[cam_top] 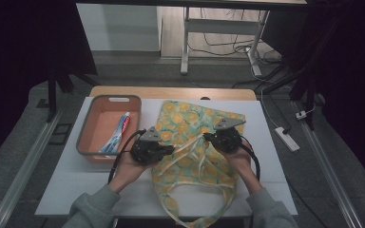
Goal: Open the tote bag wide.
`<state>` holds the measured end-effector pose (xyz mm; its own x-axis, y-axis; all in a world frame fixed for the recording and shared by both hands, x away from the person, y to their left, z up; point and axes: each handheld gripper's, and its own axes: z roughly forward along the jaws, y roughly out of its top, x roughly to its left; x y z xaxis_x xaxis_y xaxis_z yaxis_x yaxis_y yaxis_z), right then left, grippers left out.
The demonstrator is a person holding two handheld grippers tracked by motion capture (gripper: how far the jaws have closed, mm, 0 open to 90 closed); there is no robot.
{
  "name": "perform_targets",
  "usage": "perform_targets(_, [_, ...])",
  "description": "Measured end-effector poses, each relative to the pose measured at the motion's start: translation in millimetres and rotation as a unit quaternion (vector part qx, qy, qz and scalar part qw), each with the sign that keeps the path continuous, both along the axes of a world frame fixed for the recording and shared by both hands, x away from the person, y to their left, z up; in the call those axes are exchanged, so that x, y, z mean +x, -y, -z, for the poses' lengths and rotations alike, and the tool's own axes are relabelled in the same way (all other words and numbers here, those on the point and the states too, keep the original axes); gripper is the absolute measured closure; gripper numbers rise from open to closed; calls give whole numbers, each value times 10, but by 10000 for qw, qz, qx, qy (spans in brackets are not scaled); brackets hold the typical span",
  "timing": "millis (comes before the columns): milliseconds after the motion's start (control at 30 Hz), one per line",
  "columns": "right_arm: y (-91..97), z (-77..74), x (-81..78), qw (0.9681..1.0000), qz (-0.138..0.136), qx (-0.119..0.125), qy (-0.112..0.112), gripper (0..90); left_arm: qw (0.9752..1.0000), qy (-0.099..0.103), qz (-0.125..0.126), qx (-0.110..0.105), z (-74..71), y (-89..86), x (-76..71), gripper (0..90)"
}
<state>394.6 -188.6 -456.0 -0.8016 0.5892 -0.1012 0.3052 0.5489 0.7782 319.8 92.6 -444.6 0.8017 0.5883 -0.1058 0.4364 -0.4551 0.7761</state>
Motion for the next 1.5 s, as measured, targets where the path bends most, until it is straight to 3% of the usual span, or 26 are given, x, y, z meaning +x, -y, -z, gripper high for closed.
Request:
perform_targets(67, [0, 79, 41, 9999, 31, -46, -93, 900, 9999, -81, -16, 91, 67, 55, 67, 874])
perform_targets(100, [3, 228, 102, 9995, 76, -163, -277, 899, 9998, -123, -28, 121, 104, 86, 96, 871])
perform_targets(200, [12, 425, 155, 9979, 122, -278, -563, 899, 9993, -236, -53, 269, 217, 175, 170, 851])
perform_targets(300, [15, 549, 171, 9968, 122, -374, -692, 899, 9985, -272, -49, 480, 308, 231, 205, 843])
perform_targets(567, [18, 561, 167, 9965, 127, -365, -739, 899, 9983, -275, -48, 505, 338, 228, 191, 785])
perform_targets(700, [79, 570, 181, 9962, 196, -358, -770, 899, 9977, -1, -82, 677, 276, 201, 87, 548])
perform_targets(733, [79, 570, 181, 9962, 196, -358, -770, 899, 9969, 100, -148, 771, 259, 199, 48, 548])
perform_targets(767, [124, 566, 188, 9963, 216, -331, -767, 899, 9957, 177, -203, 886, 244, 196, 14, 427])
perform_targets(833, [149, 561, 193, 9964, 227, -316, -759, 899, 9946, 304, -318, 936, 233, 192, -41, 391])
perform_targets(967, [257, 537, 216, 9962, 350, -235, -758, 899, 9904, 272, -428, 1286, 295, 247, -27, 217])
perform_targets(1067, [297, 531, 222, 9960, 397, -206, -772, 898, 9886, 111, -312, 1471, 376, 318, 11, 183])
perform_targets(1133, [307, 532, 224, 9960, 404, -197, -772, 898, 9865, 23, -240, 1620, 430, 373, 27, 177])
perform_targets(1300, [334, 528, 227, 9958, 436, -186, -780, 898, 9805, -141, -330, 1931, 579, 457, 67, 204])
perform_targets(1333, [340, 524, 228, 9960, 431, -189, -762, 898, 9801, -176, -360, 1944, 606, 460, 78, 246])
perform_targets(1367, [352, 510, 224, 9961, 438, -164, -753, 896, 9798, -223, -413, 1944, 630, 459, 91, 373])
perform_targets(1467, [369, 489, 216, 9961, 427, -134, -755, 890, 9792, -341, -399, 1961, 671, 437, 122, 593])
perform_targets(1500, [369, 489, 216, 9961, 427, -134, -755, 890, 9791, -359, -383, 1967, 673, 428, 127, 593])
